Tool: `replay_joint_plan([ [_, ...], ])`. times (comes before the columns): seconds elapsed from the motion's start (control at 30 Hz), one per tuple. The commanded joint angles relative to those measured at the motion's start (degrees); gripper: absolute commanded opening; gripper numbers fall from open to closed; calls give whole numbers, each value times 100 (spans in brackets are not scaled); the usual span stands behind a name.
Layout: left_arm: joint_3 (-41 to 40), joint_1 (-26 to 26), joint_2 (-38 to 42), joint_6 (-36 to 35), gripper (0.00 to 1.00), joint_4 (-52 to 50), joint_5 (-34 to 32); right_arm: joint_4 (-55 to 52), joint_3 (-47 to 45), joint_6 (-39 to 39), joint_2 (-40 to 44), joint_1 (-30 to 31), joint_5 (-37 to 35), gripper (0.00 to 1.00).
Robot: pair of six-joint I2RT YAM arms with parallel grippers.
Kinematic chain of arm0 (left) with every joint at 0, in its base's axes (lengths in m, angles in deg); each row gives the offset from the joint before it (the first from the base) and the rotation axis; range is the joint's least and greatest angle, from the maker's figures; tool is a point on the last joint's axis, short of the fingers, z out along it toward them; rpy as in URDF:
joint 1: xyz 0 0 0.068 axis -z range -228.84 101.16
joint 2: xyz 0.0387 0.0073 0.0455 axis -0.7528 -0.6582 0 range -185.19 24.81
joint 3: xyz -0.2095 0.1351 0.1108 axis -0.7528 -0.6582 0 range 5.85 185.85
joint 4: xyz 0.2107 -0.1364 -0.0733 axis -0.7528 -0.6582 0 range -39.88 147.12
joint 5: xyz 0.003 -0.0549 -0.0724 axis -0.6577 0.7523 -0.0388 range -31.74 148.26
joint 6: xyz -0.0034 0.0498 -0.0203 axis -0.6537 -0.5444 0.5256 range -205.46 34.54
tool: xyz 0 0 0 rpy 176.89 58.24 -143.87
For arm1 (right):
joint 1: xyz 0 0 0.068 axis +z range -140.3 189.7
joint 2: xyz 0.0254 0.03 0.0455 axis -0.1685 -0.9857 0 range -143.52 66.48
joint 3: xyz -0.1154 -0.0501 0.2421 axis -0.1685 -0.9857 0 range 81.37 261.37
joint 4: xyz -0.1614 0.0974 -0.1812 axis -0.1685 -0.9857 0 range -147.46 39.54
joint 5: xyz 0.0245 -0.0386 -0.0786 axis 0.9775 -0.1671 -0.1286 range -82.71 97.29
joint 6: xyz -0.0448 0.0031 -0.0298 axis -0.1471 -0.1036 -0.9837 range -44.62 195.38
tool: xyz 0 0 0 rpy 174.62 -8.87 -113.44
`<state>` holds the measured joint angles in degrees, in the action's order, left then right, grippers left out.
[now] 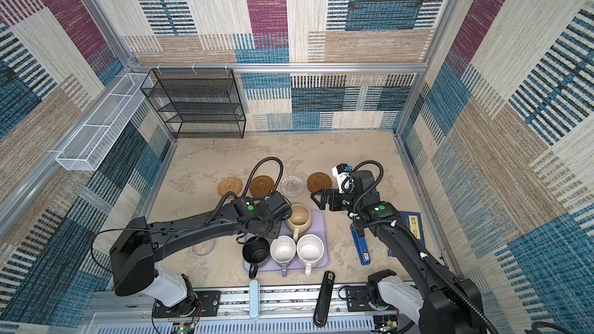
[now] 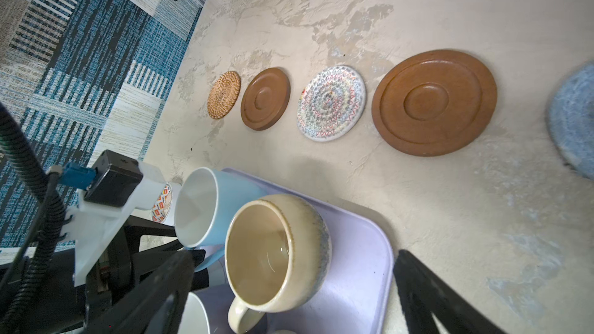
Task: Place cups on coasters
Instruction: Pick up the cup from the tray.
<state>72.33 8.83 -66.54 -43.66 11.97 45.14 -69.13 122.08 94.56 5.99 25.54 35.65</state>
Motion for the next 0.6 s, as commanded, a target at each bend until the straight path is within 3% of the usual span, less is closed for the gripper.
replay_joint_plan([
  [0.0, -38, 8, -21, 210, 34, 173, -163, 216, -9, -11, -7, 6, -32, 100],
  [0.23, -150, 38, -32, 286, 38, 209, -345, 191, 7, -34, 2, 7, -28, 100],
  [0.57, -144, 44, -258, 168, 35, 406, -247, 167, 11, -81, 9, 7, -40, 100],
])
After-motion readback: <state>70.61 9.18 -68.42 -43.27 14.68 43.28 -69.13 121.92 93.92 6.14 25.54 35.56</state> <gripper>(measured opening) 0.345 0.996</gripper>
